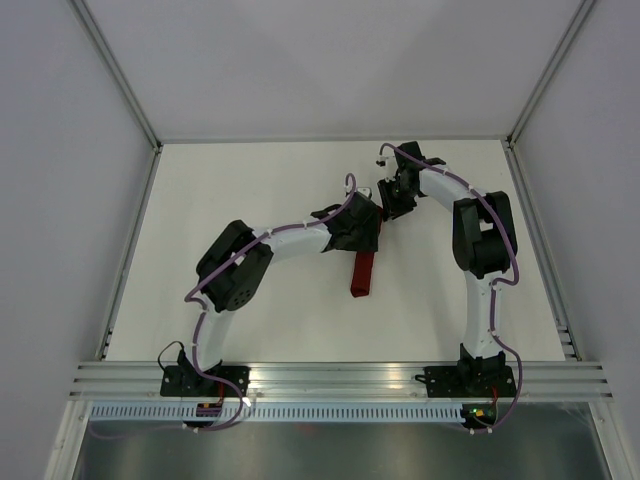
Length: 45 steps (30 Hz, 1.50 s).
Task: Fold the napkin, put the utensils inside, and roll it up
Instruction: Roll the napkin with the utensil
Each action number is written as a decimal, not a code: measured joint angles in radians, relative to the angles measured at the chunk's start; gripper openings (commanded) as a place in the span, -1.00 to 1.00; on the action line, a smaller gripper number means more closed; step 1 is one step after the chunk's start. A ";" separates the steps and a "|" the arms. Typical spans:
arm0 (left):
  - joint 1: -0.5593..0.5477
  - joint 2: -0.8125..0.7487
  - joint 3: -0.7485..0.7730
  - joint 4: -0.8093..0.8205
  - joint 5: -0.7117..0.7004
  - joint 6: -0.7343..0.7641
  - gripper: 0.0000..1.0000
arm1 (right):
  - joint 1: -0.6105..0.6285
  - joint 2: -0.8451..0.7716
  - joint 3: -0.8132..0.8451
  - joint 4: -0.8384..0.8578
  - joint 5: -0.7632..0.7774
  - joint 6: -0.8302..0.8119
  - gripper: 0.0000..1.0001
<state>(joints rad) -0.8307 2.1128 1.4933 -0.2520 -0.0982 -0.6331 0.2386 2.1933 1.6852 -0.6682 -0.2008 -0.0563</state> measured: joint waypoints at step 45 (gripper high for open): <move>0.184 -0.710 -0.257 -0.010 0.126 0.209 0.43 | -0.283 -0.767 -0.335 0.126 -0.038 -0.052 0.41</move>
<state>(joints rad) -0.6468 1.4029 1.2358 -0.2615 0.0280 -0.4244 -0.0444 1.4265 1.3506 -0.5423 -0.2386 -0.1085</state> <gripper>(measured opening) 0.711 0.629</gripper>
